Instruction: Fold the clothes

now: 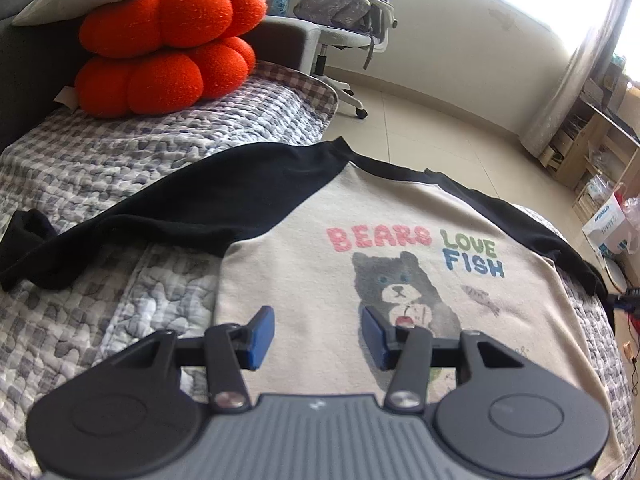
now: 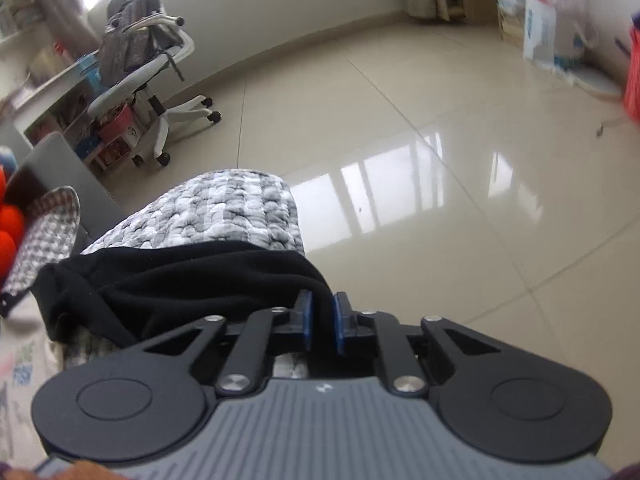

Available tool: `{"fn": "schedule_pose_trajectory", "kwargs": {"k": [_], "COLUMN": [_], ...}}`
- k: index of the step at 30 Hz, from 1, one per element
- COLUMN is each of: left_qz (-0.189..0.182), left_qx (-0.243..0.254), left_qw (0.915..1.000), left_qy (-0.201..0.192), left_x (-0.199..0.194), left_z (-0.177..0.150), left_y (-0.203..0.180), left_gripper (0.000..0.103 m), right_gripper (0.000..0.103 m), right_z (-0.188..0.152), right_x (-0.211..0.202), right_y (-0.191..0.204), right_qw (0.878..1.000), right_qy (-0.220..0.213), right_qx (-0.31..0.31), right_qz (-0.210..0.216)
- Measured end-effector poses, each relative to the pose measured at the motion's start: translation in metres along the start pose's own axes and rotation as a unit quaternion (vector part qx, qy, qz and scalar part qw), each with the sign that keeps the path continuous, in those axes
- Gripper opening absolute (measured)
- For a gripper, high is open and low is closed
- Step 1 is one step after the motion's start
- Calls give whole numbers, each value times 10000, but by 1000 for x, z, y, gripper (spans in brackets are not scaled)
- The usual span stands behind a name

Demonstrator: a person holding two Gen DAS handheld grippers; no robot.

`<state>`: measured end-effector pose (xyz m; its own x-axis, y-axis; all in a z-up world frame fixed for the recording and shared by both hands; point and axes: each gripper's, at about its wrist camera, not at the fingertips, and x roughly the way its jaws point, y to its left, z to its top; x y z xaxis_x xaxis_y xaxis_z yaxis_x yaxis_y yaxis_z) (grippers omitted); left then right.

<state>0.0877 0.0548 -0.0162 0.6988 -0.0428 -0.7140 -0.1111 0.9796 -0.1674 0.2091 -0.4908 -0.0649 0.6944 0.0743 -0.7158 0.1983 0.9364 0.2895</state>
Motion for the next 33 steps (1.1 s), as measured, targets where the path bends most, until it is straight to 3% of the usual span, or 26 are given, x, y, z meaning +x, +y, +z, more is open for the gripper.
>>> {"fn": "schedule_pose_trajectory", "kwargs": {"k": [2,3,5,8,10,11,12,13,17,22,25,29,33], "left_qz": [23,36,40,23,39,53,71,89,140,196,212,248,391], "left_qx": [64,74,86,100,137,155,173,190,207,187,155,-94,-311], "left_qw": [10000,10000,10000,9999,9999,9999,9998,9998,9997,9996,9995,9996,9986], "left_qy": [0,-1,-2,-2,9,14,17,20,43,97,147,108,148], "left_x": [0,0,1,1,2,3,3,3,4,10,14,14,19], "left_z": [0,-1,-1,-1,-1,-2,-2,-2,-4,-3,-1,5,8], "left_y": [-3,-4,-4,-5,-6,-6,-6,-6,-2,0,3,17,32], "left_gripper": [49,49,49,49,49,49,49,49,50,50,51,53,53], "right_gripper": [5,4,4,4,5,11,16,14,14,16,40,41,41], "right_z": [6,11,14,16,14,14,13,13,7,15,17,18,10], "right_x": [-8,-17,-50,-91,-81,-76,-59,-42,-6,-7,-10,-14,-3], "right_y": [6,12,29,50,55,57,50,43,4,3,32,97,165], "right_qw": [9986,9941,9717,9438,9434,9426,9545,9645,9823,9914,9931,9874,9674], "right_qy": [-360,-758,-2003,-3041,-2860,-2765,-2314,-1852,-967,-851,-908,-910,-816], "right_qx": [-222,-411,-799,-929,-1127,-1225,-1180,-1130,-409,-125,-370,-1294,-2374], "right_qz": [-313,-661,-965,-900,-1245,-1418,-1465,-1508,-1551,-982,-646,-85,327]}}
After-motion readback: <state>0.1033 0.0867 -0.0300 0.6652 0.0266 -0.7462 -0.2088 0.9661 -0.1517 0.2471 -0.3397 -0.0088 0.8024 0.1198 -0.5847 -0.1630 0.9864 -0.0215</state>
